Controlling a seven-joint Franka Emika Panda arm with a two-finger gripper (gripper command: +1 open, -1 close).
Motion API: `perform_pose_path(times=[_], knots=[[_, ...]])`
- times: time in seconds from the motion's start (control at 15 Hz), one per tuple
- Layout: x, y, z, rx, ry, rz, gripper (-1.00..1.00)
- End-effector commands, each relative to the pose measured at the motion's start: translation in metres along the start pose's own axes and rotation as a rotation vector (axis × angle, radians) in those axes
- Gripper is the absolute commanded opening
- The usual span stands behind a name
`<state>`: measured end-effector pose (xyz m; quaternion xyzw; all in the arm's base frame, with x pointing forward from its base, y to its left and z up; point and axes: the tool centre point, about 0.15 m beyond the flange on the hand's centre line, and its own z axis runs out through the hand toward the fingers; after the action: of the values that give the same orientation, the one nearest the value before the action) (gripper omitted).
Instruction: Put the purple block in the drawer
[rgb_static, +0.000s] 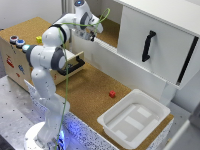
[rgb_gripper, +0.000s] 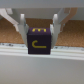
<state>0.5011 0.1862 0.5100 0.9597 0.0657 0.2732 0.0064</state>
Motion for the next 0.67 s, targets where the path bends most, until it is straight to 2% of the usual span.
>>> perform_pose_path(times=[0.0,0.27,0.33,0.53,0.6], knots=[[-0.080,-0.026,-0.039,0.077,0.039,-0.110,-1.00],[-0.111,-0.068,-0.049,0.166,-0.074,-0.317,-1.00],[-0.119,-0.082,-0.046,0.201,-0.117,-0.397,-1.00],[-0.138,-0.104,-0.032,0.308,-0.180,-0.584,-1.00],[-0.151,-0.113,-0.026,0.360,-0.203,-0.683,-1.00]])
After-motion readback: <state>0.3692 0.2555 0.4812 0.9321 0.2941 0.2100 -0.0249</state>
